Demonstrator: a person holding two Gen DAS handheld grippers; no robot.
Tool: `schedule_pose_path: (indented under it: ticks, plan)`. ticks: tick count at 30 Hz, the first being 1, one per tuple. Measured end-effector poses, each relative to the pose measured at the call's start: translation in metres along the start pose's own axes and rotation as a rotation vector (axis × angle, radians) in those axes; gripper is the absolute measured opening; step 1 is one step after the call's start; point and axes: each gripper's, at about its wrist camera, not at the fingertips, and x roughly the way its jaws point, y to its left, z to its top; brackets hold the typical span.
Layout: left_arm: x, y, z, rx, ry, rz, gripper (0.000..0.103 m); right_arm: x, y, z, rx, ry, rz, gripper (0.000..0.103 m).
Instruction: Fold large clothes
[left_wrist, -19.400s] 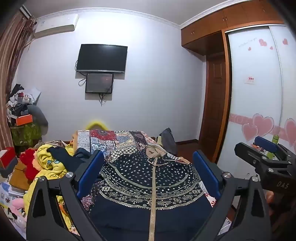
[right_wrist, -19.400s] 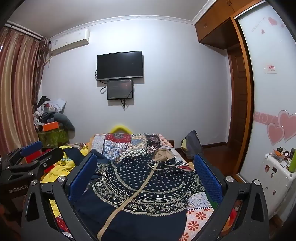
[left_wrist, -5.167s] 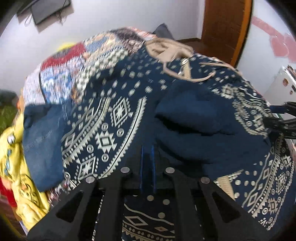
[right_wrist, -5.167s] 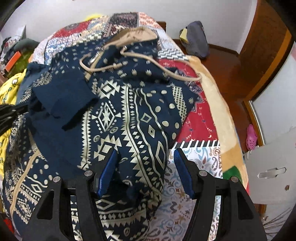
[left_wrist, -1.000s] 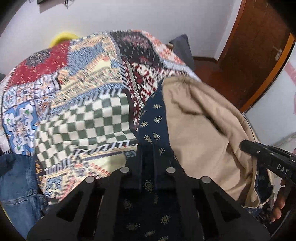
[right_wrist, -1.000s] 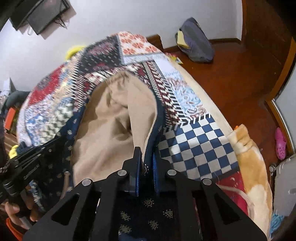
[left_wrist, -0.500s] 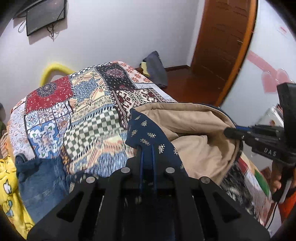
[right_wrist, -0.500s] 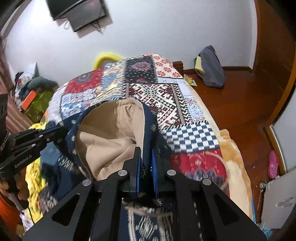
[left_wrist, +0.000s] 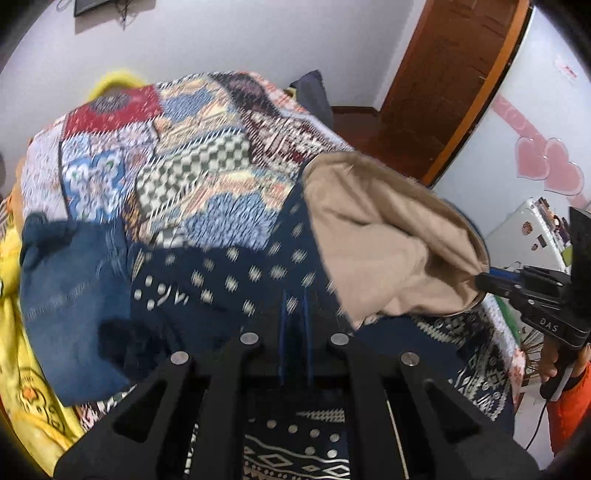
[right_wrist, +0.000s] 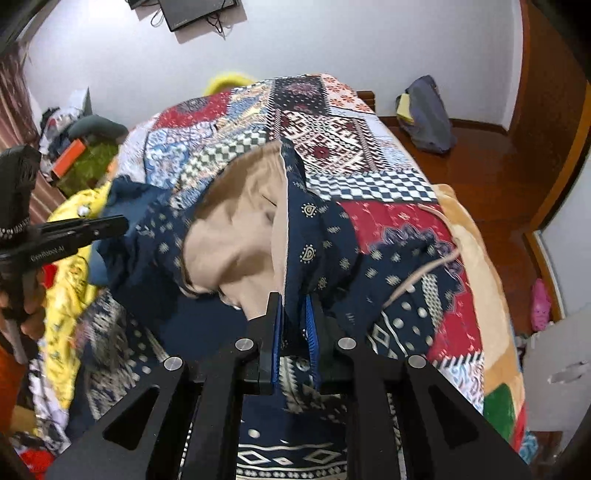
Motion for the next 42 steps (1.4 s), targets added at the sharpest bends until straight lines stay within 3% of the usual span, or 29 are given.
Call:
schedule_pose_path:
  ticks: [4, 6, 8, 11, 20, 31, 36, 38, 42]
  plan:
    - [0.006, 0.001, -0.014, 0.024, 0.021, 0.039, 0.009, 0.008, -0.007, -0.009, 0.019, 0.053, -0.052, 0.034]
    - [0.009, -0.001, -0.018, 0.042, 0.025, 0.065, 0.017, 0.007, -0.009, -0.013, 0.011, 0.051, -0.083, 0.044]
    - [0.008, -0.002, -0.019, 0.041, 0.020, 0.074, 0.044, 0.004, -0.010, -0.012, 0.007, 0.040, -0.101, 0.045]
    - [0.004, -0.002, -0.013, 0.031, -0.038, 0.084, 0.052, -0.003, -0.011, -0.005, 0.005, 0.013, -0.100, 0.046]
    - [0.024, -0.015, 0.033, 0.036, -0.044, 0.041, 0.053, 0.001, -0.002, 0.035, -0.035, -0.060, -0.078, 0.049]
    - [0.094, -0.032, 0.059, 0.116, 0.024, 0.069, 0.053, 0.056, -0.011, 0.062, 0.028, 0.010, -0.005, 0.049]
    - [0.114, -0.027, 0.064, 0.109, 0.012, 0.115, 0.052, 0.062, -0.009, 0.061, 0.014, -0.016, 0.019, 0.049]
    - [0.116, -0.026, 0.066, 0.109, -0.003, 0.125, 0.040, 0.060, -0.007, 0.062, 0.001, -0.041, 0.015, 0.047]
    - [0.119, -0.027, 0.068, 0.119, 0.001, 0.111, 0.016, 0.059, -0.001, 0.065, -0.035, -0.050, 0.008, 0.015]
